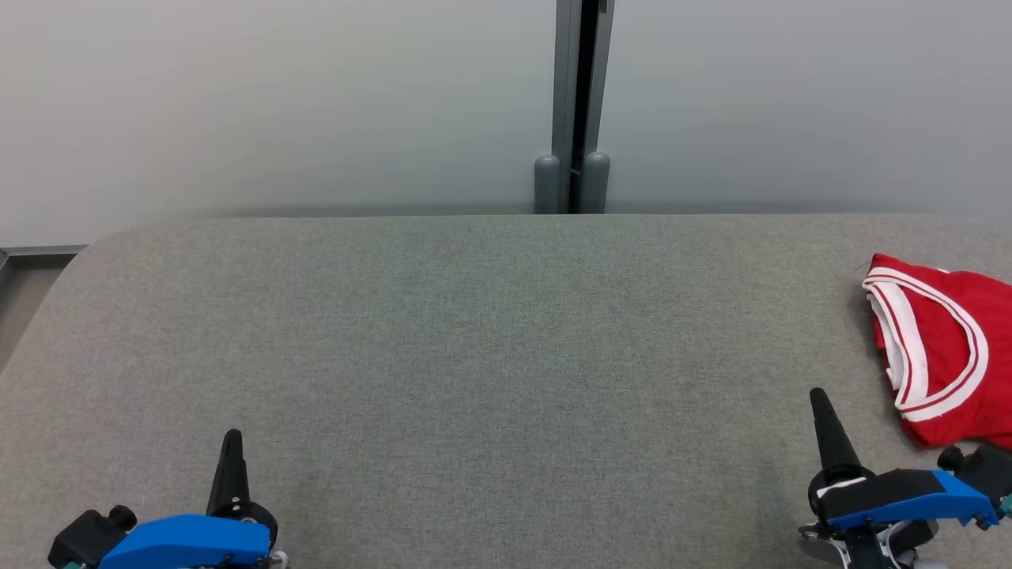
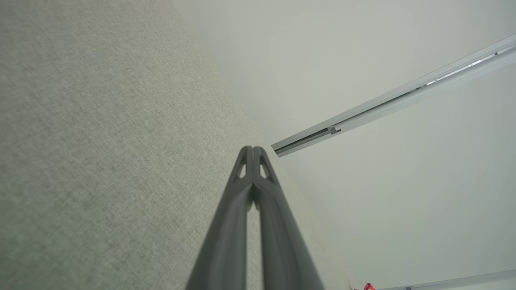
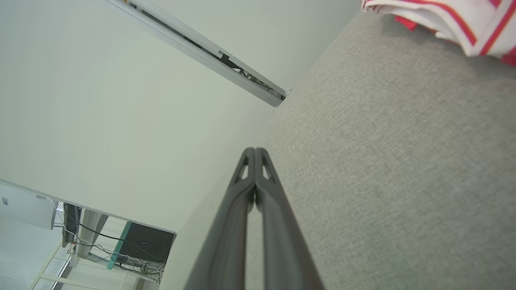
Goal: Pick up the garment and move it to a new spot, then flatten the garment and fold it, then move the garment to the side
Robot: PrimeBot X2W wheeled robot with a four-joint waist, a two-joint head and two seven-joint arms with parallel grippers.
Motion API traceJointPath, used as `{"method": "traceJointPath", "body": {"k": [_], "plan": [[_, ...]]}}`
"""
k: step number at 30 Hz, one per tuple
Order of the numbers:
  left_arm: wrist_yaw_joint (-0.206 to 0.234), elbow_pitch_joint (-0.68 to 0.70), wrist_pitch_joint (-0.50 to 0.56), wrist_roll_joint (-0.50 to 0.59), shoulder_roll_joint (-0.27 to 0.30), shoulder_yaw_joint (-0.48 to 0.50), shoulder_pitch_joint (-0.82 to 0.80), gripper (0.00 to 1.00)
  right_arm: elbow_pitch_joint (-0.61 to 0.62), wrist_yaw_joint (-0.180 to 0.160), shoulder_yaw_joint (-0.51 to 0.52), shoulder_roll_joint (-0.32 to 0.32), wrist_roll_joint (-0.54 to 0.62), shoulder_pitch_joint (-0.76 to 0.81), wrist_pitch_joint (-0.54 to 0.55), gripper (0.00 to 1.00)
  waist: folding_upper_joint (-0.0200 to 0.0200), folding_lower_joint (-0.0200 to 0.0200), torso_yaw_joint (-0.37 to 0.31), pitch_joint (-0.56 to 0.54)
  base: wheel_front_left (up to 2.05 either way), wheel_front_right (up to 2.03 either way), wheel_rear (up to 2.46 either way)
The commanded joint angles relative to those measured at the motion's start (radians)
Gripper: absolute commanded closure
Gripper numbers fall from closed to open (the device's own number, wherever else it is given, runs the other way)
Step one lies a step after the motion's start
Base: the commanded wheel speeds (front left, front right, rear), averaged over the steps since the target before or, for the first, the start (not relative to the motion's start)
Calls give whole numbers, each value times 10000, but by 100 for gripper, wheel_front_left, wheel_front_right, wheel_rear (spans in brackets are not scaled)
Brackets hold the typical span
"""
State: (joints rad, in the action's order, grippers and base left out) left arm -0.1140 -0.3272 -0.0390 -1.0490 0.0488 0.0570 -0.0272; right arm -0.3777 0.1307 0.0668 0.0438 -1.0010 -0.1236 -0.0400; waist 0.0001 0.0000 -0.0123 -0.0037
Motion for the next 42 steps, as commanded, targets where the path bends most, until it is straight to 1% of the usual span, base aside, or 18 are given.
{"method": "traceJointPath", "body": {"k": [1, 24, 42], "plan": [[-55, 160, 63, -261, 18, 92, -294, 100, 188, 1, 36, 62, -308, 2, 71, 100, -1, 0, 3, 1, 0, 0, 0], [-126, 439, 672, -2435, 20, 288, -523, 100, 673, 2, 221, 76, -2666, 75, 676, 100, -1, 0, 43, 24, 0, 0, 0], [-143, 619, 1050, -3797, 20, 434, -677, 100, 974, 2, 332, 84, -4124, 135, 1058, 100, -1, 0, 73, 40, 0, 0, 0]]}}
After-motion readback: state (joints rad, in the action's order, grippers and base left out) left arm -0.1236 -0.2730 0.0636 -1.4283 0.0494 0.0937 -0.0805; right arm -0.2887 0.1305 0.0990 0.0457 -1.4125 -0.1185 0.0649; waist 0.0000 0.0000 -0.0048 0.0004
